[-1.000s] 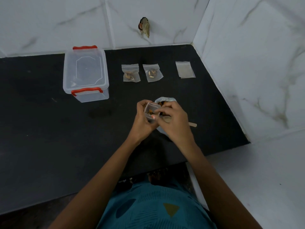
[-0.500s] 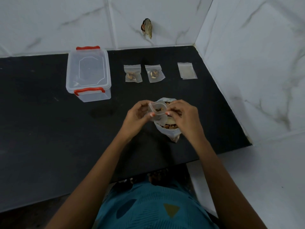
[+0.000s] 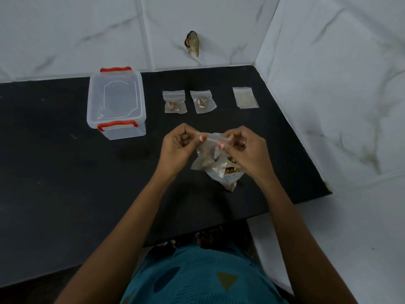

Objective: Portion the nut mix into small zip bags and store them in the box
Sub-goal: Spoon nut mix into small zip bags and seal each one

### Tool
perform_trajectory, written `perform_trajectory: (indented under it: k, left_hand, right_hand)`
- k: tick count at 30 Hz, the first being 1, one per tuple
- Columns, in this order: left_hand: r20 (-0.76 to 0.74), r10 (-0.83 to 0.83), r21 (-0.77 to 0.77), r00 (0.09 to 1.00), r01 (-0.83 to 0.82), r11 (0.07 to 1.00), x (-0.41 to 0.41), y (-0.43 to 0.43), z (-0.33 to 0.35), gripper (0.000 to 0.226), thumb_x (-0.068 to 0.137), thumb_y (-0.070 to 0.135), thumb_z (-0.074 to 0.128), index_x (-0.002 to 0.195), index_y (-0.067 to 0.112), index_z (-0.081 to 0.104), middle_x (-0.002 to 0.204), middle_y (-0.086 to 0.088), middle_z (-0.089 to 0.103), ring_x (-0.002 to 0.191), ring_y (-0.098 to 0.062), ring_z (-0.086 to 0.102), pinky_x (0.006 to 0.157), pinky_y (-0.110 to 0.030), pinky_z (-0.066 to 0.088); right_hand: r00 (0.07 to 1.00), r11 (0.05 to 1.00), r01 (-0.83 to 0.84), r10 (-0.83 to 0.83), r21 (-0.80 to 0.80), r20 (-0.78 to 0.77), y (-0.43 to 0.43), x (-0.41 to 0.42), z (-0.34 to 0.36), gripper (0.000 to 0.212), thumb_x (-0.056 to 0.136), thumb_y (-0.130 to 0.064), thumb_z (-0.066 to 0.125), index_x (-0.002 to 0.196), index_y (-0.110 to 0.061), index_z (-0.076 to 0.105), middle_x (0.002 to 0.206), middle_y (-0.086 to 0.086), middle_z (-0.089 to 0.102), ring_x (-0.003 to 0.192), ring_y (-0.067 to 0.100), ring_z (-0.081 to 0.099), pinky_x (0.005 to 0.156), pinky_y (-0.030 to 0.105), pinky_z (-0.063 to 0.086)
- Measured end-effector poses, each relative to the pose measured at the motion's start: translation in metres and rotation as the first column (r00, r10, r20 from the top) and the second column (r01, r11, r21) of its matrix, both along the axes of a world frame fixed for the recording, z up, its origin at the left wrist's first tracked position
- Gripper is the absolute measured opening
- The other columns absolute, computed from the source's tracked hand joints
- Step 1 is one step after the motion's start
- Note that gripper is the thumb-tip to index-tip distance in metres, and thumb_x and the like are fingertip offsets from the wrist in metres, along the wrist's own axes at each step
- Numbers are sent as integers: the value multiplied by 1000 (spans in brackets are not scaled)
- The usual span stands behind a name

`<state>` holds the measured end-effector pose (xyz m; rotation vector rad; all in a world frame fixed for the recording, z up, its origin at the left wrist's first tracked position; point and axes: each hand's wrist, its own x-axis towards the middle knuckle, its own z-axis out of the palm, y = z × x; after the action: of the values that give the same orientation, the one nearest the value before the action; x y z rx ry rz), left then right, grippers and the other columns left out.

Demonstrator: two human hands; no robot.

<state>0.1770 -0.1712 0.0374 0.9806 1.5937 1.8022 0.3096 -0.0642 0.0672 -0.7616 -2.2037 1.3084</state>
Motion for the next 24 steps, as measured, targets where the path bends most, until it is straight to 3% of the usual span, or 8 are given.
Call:
perform_trajectory:
  k: [4, 8, 12, 15, 18, 22, 24]
  left_hand:
    - [3, -11, 8, 1000, 11, 1000, 4, 2, 5, 16, 84, -3, 57, 84, 12, 55, 81, 1, 63, 76, -1, 65, 70, -15, 52]
    - [80, 27, 47, 996, -31, 998, 3, 1, 6, 14, 84, -3, 57, 83, 11, 56, 77, 8, 69, 79, -2, 66, 73, -17, 53]
    - [2, 0, -16, 1000, 0, 1000, 6, 0, 7, 15, 84, -1, 59, 82, 14, 58, 83, 4, 67, 83, -4, 66, 74, -19, 53]
    - [18, 77, -9, 997, -77, 997, 6, 0, 6, 14, 83, 1, 60, 81, 15, 58, 80, 8, 68, 84, -3, 66, 75, -18, 53]
    - [-31, 62, -54, 998, -63, 997, 11, 1, 6, 16, 83, 2, 61, 81, 18, 58, 84, 5, 65, 83, -3, 65, 74, -19, 53]
    - [3, 106, -16, 994, -106, 994, 10, 2, 11, 16, 83, 2, 60, 81, 18, 58, 85, 5, 65, 83, -3, 66, 74, -19, 53]
    - [-62, 74, -48, 995, -77, 996, 9, 2, 11, 17, 84, 4, 61, 82, 21, 57, 87, 5, 65, 85, -4, 66, 76, -20, 54]
  right_hand:
    - [982, 983, 127, -143, -136, -120, -5, -6, 2, 42, 76, 2, 70, 92, -30, 48, 83, -1, 64, 79, 6, 65, 73, 20, 54]
    - [992, 964, 19, -52, -265, -118, -3, -5, 9, 34, 76, 4, 68, 89, -23, 54, 82, -4, 63, 74, -1, 63, 69, 15, 52]
    - [993, 989, 117, -117, -93, 5, 4, -4, 12, 31, 74, -6, 72, 83, -30, 54, 76, -8, 62, 70, -7, 60, 68, 11, 50]
    - [998, 973, 0, 15, -229, 65, 5, -3, 16, 26, 74, -7, 72, 88, -24, 59, 77, -5, 64, 69, 0, 61, 63, 9, 49]
    - [987, 995, 47, -34, -83, 154, 7, -4, 17, 25, 74, -11, 73, 94, -20, 60, 83, -10, 62, 74, 1, 60, 62, 9, 47]
    - [988, 940, -77, 116, -333, 100, 7, 0, 21, 20, 78, -10, 69, 93, -20, 61, 88, -7, 66, 81, 3, 65, 68, 16, 52]
    - [989, 984, -11, 38, -179, 144, 10, 0, 19, 22, 78, -11, 70, 89, -26, 57, 86, -7, 65, 83, 5, 64, 73, 20, 52]
